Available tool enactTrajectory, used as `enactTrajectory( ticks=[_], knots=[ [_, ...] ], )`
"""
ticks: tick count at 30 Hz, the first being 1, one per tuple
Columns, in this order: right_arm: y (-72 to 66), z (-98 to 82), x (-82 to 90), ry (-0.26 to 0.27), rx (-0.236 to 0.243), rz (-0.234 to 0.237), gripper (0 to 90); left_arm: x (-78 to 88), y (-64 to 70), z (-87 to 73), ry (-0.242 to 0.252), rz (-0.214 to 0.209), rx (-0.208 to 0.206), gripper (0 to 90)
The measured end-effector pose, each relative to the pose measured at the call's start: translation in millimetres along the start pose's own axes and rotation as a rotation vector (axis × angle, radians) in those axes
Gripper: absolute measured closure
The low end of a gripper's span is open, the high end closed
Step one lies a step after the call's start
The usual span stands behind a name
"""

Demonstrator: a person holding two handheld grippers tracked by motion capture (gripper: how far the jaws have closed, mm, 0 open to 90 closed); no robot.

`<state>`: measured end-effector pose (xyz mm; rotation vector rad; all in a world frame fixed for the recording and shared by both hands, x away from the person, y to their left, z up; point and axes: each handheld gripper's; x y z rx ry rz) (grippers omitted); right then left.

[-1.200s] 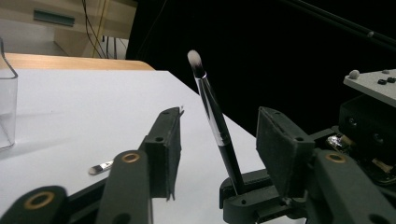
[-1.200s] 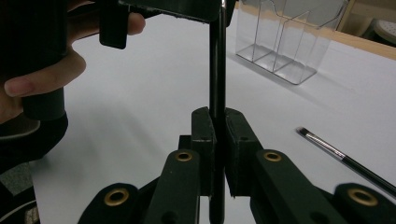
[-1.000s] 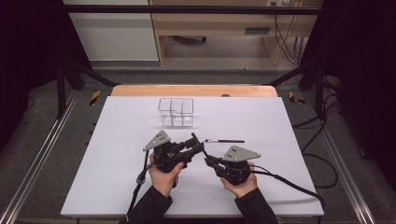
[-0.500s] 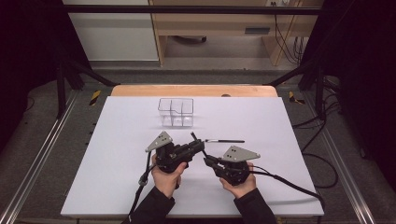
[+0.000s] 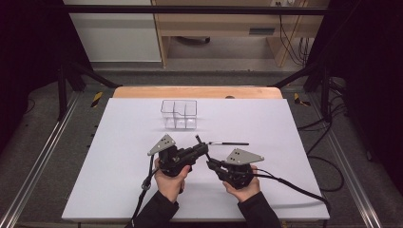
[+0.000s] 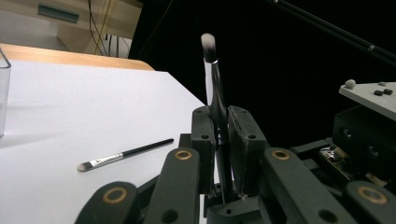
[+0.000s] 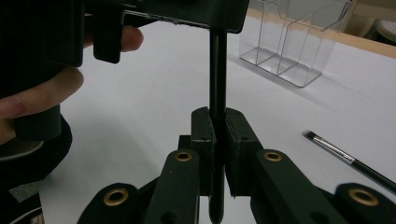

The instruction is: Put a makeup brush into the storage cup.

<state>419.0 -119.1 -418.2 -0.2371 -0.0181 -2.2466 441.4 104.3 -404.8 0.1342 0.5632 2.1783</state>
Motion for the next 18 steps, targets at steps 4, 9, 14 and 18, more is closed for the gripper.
enactTrajectory(
  ticks=[4,9,14,18],
  knots=[
    [-0.5,-0.1,-0.5,-0.002,-0.002,0.001,83.5,0.2,2.1,-0.1,0.000,-0.009,-0.004,81.7],
    [-0.5,-0.6,-1.2,-0.006,-0.004,0.003,83.0,0.1,5.1,0.2,-0.004,-0.019,-0.018,82.7],
    [-0.3,-0.4,-1.5,-0.001,-0.014,0.002,77.3,0.0,6.9,0.8,-0.014,-0.017,-0.049,82.9],
    [0.3,0.0,-1.7,0.000,-0.026,-0.005,67.3,0.7,5.8,1.5,-0.022,-0.003,-0.071,83.0]
  ],
)
Point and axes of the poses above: each handheld gripper's, and its own axes: x roughly backward along the jaws, z roughly out of its top, y roughly to its right, and after that the axes turned 15 degrees about y, right-handed
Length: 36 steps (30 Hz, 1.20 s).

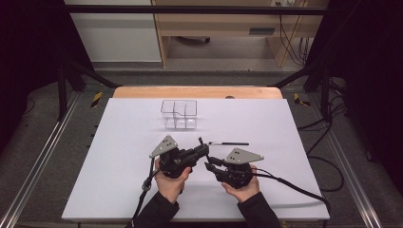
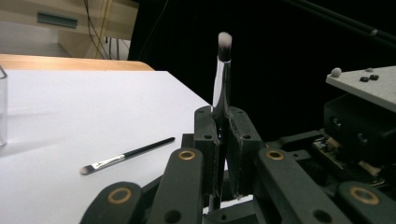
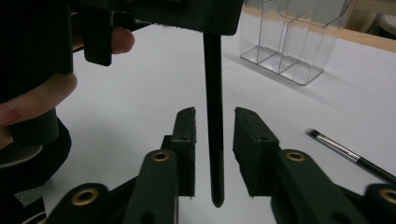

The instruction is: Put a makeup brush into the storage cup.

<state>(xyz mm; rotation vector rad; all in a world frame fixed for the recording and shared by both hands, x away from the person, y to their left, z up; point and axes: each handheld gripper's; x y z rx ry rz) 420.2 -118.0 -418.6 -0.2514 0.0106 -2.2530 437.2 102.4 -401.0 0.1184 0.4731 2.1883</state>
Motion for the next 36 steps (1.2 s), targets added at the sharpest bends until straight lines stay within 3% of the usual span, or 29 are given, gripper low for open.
enactTrajectory(
  ticks=[8,13,28,36],
  knots=[
    [0.7,1.7,1.3,0.021,-0.006,-0.064,40.5,5.8,-3.1,5.5,-0.012,0.019,-0.044,82.9],
    [1.2,1.8,1.3,0.025,-0.010,-0.091,30.4,10.3,-6.7,12.2,-0.014,0.032,-0.061,83.0],
    [10.0,1.3,5.6,0.005,-0.028,-0.142,15.4,23.7,-16.4,36.6,-0.044,0.052,-0.127,82.9],
    [16.5,2.1,11.5,-0.007,-0.024,-0.178,11.9,28.5,-20.3,49.1,-0.055,0.057,-0.151,82.9]
  ],
)
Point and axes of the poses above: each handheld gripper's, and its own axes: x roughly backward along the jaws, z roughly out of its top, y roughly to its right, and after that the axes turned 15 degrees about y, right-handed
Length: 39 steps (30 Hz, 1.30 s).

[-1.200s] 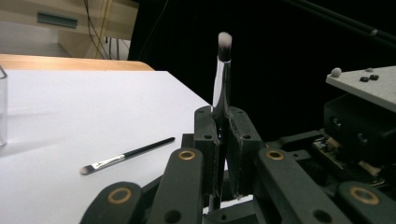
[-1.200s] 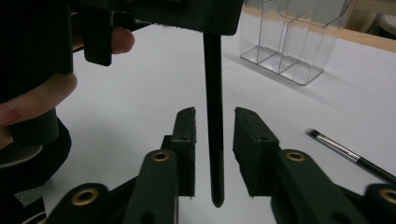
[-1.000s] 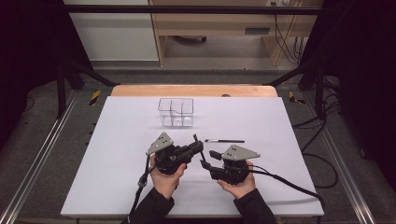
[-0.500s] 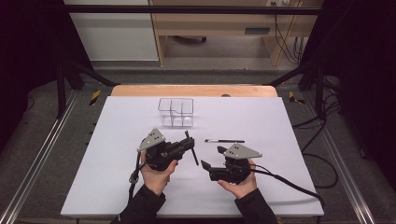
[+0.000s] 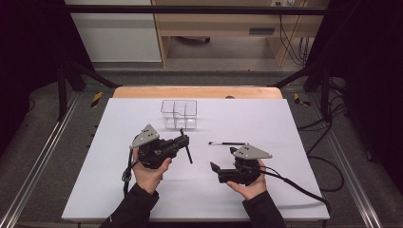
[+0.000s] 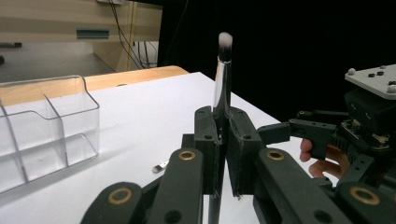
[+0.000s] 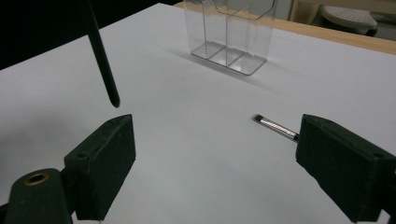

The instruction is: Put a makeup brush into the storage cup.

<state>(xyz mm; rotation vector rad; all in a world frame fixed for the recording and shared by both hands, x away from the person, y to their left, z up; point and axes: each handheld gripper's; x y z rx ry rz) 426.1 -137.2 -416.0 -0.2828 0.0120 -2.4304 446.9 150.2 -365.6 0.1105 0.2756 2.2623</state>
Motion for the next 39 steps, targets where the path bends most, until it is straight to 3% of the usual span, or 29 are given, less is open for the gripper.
enactTrajectory(
  ticks=[17,39],
  knots=[
    [22.8,-0.6,12.2,0.003,-0.025,-0.065,9.9,-2.3,-8.9,26.9,-0.031,0.016,-0.066,83.0],
    [30.4,-1.1,15.6,-0.022,-0.017,-0.090,7.1,-17.8,-27.4,52.7,-0.049,0.054,-0.106,83.0]
  ],
)
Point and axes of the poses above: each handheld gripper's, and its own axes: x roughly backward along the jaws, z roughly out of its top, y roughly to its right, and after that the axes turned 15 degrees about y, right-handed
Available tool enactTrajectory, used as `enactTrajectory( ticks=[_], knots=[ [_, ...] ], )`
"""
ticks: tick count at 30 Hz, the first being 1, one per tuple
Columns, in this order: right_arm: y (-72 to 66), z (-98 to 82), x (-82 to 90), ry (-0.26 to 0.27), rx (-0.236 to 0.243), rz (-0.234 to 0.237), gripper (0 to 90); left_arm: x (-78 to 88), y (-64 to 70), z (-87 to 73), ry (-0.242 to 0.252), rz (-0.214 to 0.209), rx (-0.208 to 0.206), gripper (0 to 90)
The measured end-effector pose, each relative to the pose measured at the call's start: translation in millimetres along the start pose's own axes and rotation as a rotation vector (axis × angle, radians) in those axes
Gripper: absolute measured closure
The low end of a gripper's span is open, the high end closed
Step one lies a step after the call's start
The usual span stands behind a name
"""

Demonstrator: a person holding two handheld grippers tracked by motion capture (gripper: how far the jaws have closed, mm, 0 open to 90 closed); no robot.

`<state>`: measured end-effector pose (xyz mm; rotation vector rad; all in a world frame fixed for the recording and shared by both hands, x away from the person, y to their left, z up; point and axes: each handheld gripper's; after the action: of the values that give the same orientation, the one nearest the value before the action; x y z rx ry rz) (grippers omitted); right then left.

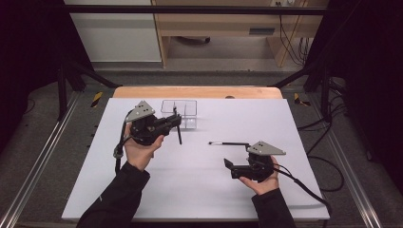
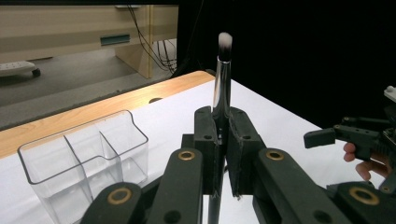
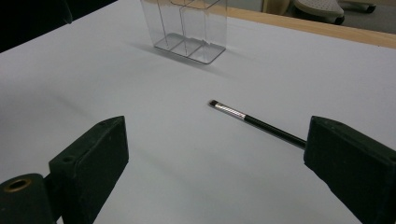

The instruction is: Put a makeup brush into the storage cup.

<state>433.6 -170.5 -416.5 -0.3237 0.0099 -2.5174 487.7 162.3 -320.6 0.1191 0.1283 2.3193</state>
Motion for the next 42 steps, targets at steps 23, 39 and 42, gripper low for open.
enactTrajectory(
  ticks=[23,39,42],
  knots=[
    [2.2,-0.9,-0.2,-0.018,-0.001,-0.010,6.3,-24.0,-21.4,10.4,-0.017,0.046,-0.038,82.9],
    [5.9,-1.0,1.0,-0.013,-0.011,-0.012,6.2,-43.2,-38.0,22.0,-0.025,0.101,-0.068,83.0],
    [6.0,-1.0,1.0,-0.013,-0.011,-0.012,6.1,-47.8,-40.5,23.6,-0.024,0.102,-0.067,83.0]
  ],
)
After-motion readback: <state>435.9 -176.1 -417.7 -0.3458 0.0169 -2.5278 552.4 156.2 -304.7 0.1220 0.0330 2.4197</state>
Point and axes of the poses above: each handheld gripper's, and its own axes: x roughly backward along the jaws, z roughly out of its top, y roughly to its right, and after that the axes turned 15 degrees about y, right-handed
